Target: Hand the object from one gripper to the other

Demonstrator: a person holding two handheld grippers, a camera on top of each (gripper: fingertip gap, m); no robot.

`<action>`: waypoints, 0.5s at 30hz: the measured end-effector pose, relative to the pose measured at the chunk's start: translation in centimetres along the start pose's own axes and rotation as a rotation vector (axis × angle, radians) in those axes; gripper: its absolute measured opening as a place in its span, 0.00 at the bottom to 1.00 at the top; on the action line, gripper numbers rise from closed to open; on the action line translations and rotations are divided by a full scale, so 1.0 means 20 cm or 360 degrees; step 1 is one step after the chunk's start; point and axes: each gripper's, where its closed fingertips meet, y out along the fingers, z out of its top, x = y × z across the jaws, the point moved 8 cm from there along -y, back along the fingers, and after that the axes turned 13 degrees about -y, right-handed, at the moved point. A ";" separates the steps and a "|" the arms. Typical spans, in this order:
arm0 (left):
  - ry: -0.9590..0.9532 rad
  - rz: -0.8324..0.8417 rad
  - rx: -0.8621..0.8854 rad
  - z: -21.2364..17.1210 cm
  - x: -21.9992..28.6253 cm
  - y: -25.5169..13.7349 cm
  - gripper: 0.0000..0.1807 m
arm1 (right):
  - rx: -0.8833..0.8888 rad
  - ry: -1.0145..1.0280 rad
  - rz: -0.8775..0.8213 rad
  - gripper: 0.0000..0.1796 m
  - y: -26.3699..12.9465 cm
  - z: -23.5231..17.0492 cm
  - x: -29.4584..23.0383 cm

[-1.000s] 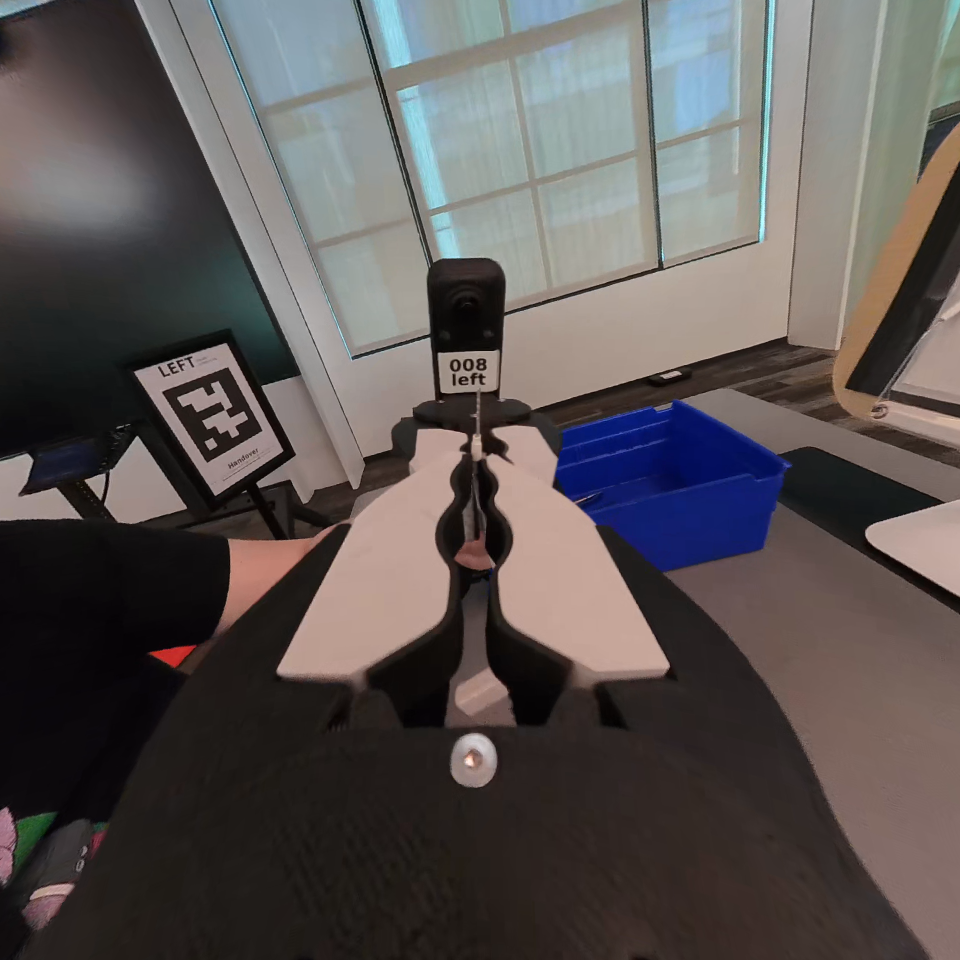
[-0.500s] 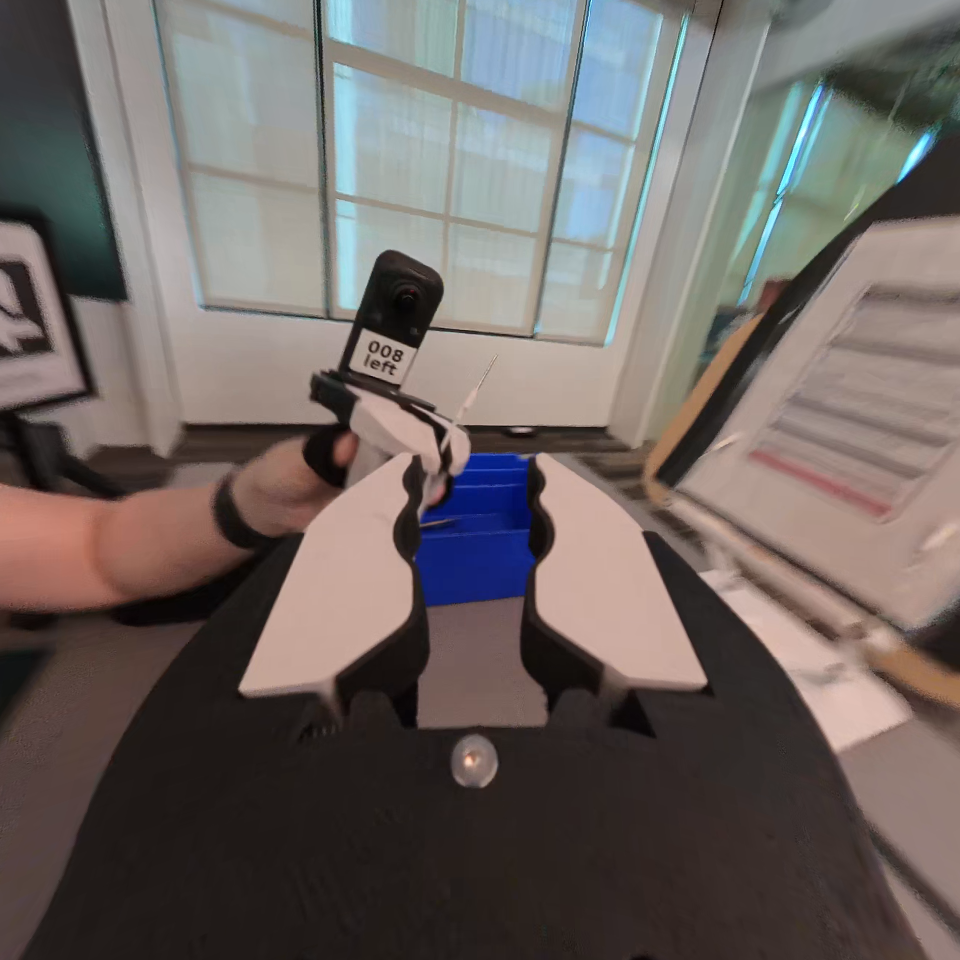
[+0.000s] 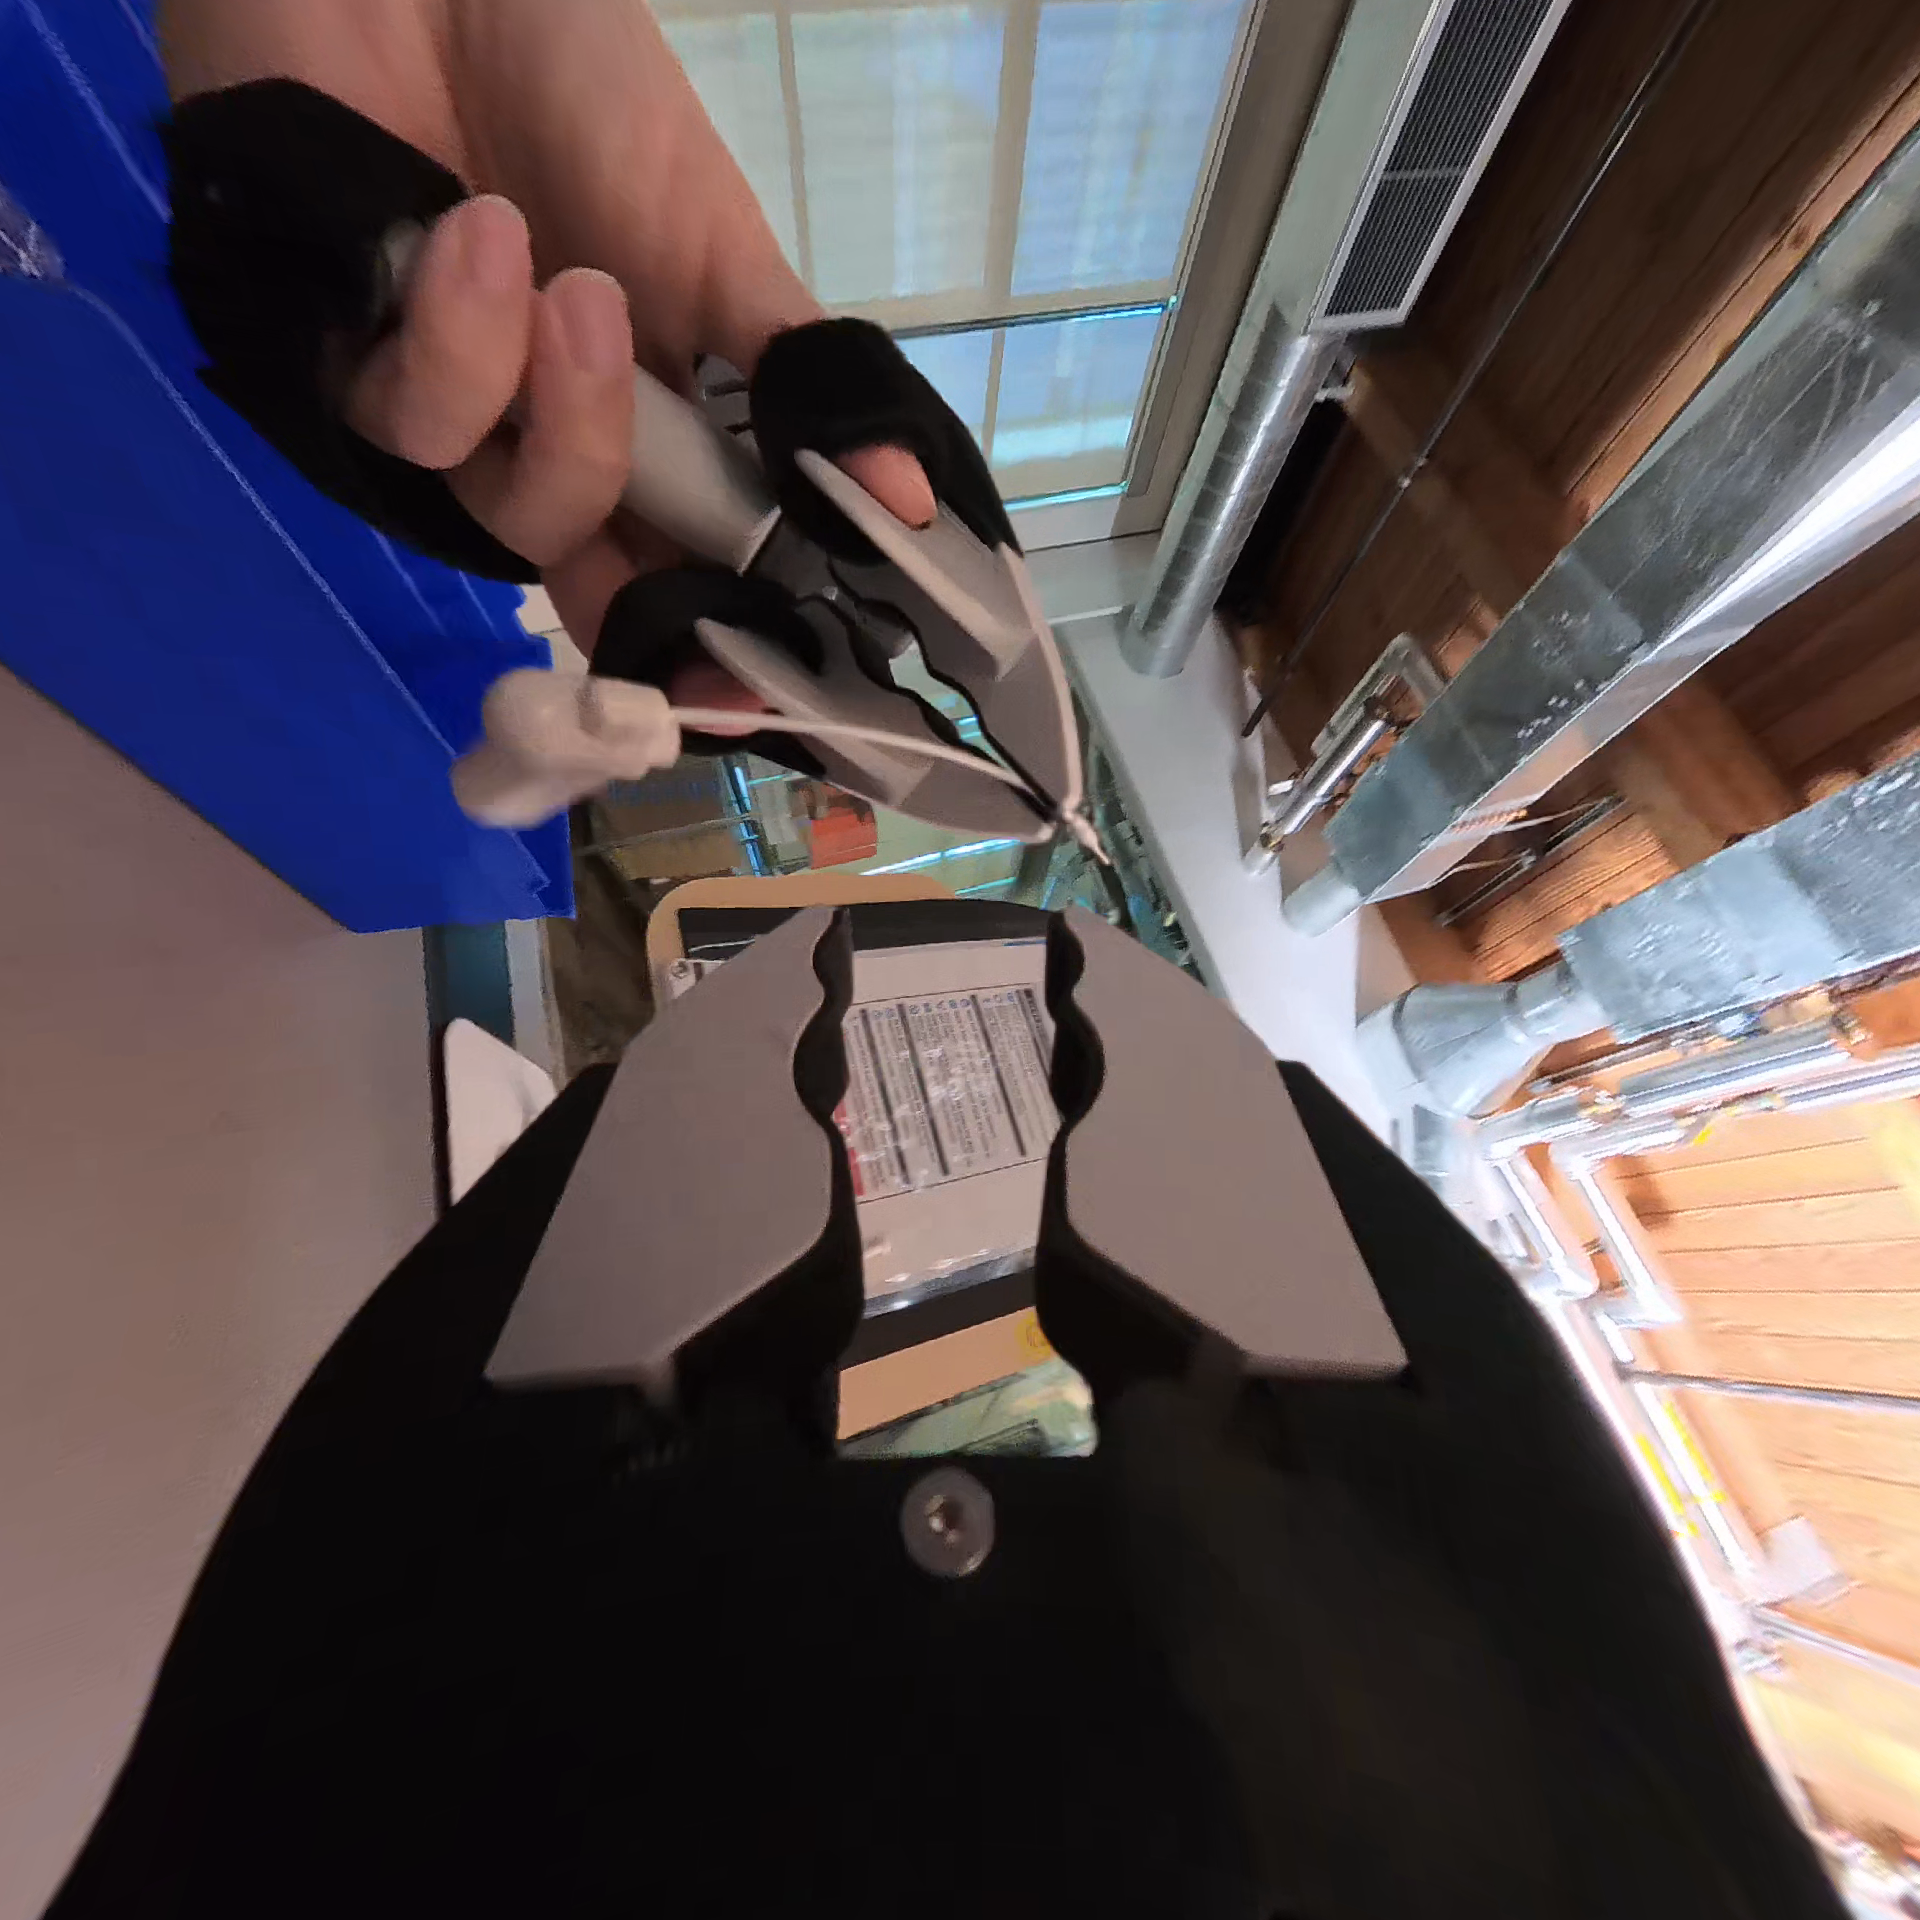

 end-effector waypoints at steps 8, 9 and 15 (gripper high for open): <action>-0.0084 0.0001 0.0052 0.01 -0.04 -0.02 0.00 | 0.0032 -0.0187 -0.0016 0.19 0.00 0.06 -0.02; -0.0089 0.0010 0.0052 0.02 -0.05 -0.02 0.00 | 0.0034 -0.0202 -0.0007 0.19 0.01 0.06 -0.03; -0.0112 0.0024 0.0041 0.01 -0.06 -0.01 0.00 | 0.0028 -0.0329 -0.0040 0.17 0.02 0.11 -0.03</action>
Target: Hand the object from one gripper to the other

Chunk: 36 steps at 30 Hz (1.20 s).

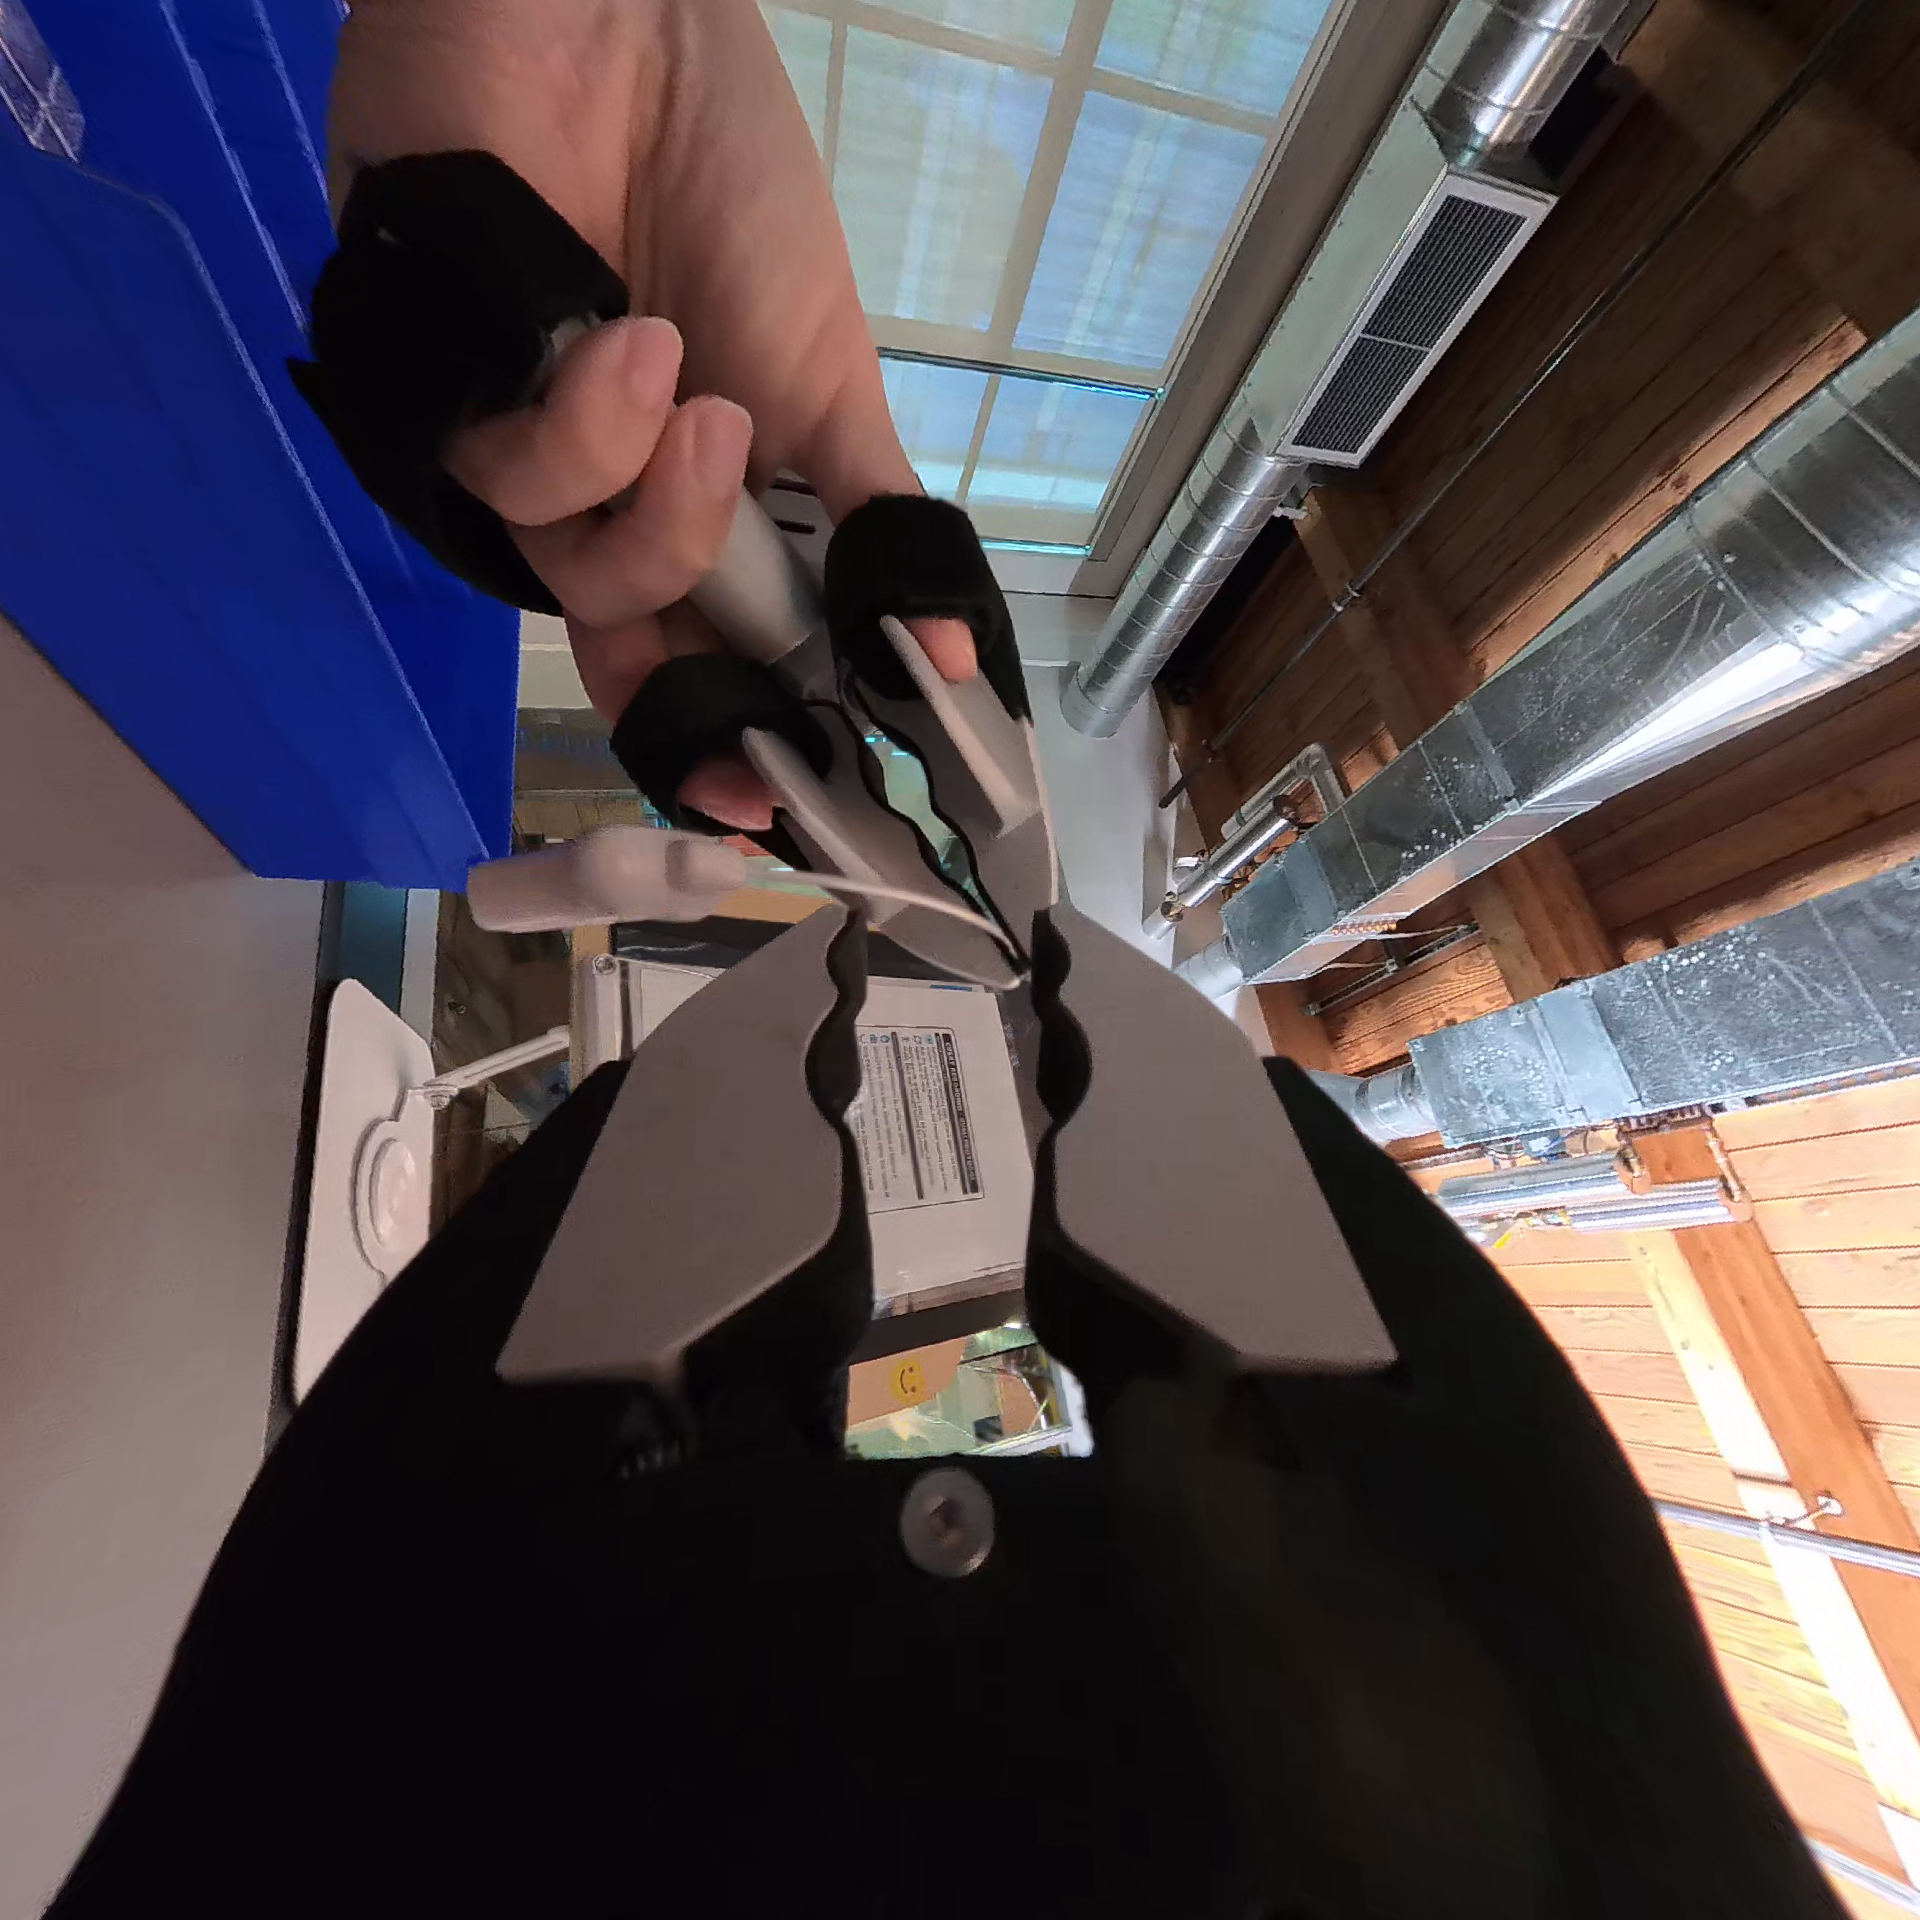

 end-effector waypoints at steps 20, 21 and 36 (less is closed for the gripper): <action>0.0146 0.0222 0.0008 0.03 -0.05 -0.01 0.17 | -0.0097 0.0956 0.0206 0.01 0.02 -0.13 0.11; 0.0217 0.0274 0.0027 0.04 -0.05 -0.02 0.18 | -0.0148 0.1128 0.0257 0.01 0.02 -0.17 0.12; 0.1226 0.0419 -0.0351 -0.10 0.09 0.07 0.10 | 0.0149 0.2505 0.1414 0.01 0.03 -0.27 0.00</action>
